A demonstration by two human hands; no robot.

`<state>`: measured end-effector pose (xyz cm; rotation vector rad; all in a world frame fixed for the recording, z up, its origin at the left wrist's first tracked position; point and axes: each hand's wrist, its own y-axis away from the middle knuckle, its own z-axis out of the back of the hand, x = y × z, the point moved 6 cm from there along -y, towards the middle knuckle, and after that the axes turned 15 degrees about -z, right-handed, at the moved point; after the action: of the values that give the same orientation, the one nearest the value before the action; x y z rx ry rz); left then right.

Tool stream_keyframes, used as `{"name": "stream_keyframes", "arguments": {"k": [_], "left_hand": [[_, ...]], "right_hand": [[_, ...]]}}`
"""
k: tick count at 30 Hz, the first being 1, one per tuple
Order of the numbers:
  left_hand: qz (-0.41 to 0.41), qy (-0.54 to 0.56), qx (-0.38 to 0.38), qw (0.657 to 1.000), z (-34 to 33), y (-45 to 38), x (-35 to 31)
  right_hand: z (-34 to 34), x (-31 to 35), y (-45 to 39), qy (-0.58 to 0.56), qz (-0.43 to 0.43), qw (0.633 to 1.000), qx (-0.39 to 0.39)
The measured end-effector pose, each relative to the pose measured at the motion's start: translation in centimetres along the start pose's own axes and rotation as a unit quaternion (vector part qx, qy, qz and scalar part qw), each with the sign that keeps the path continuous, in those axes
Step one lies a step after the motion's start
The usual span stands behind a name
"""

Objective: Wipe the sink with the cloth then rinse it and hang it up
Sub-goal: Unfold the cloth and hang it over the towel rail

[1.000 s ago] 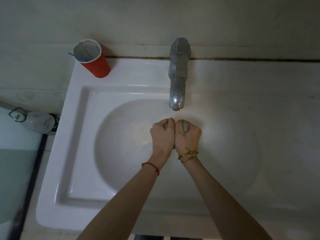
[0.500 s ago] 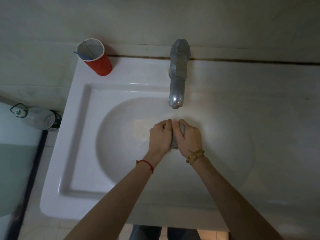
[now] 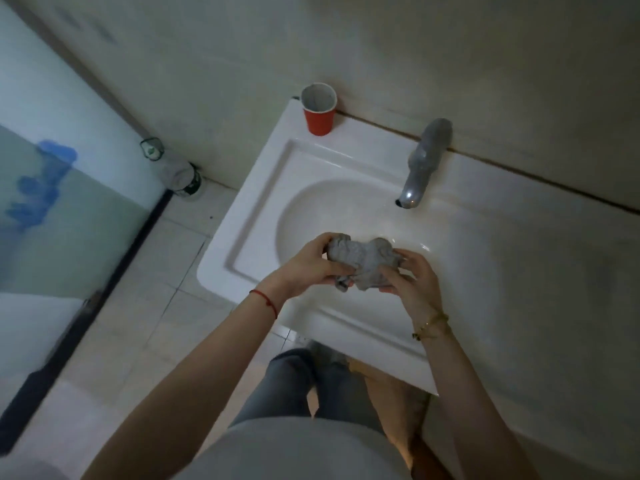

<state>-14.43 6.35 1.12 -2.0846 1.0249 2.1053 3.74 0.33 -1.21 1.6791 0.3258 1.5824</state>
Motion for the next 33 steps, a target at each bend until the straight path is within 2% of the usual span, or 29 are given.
{"name": "stream_keyframes", "arguments": {"k": [5, 10, 15, 18, 20, 23, 29, 33], "left_hand": [[-0.063, -0.062, -0.109, 0.990, 5.6, 6.2, -1.0], [-0.075, -0.027, -0.232, 0.969, 12.3, 12.8, -0.3], [-0.084, 0.137, -0.330, 0.930, 20.3, 17.7, 1.4], [-0.124, 0.186, -0.368, 0.903, 26.1, 20.1, 1.2], [-0.139, 0.204, -0.384, 0.890, 30.0, 22.0, 0.8], [-0.154, 0.213, -0.399, 0.879, 36.4, 24.9, 0.2], [-0.153, 0.194, -0.399, 0.883, 46.7, 29.1, -0.7], [-0.153, 0.151, -0.394, 0.894, 51.7, 29.3, -1.6]], "right_hand": [[-6.2, 2.9, 3.5, 0.153, 0.114, 0.981, 0.038], [-15.3, 4.8, 6.9, 0.263, 0.200, 0.940, 0.088], [-26.9, 5.4, 11.3, 0.373, 0.356, 0.845, 0.141], [-34.5, 5.5, 14.9, 0.389, 0.425, 0.798, 0.176], [-39.6, 5.1, 17.2, 0.382, 0.453, 0.773, 0.228], [-47.3, 4.5, 19.3, 0.362, 0.420, 0.782, 0.286], [-57.6, 5.3, 21.5, 0.299, 0.391, 0.818, 0.296], [-61.6, 6.5, 21.6, 0.287, 0.394, 0.825, 0.286]]}}
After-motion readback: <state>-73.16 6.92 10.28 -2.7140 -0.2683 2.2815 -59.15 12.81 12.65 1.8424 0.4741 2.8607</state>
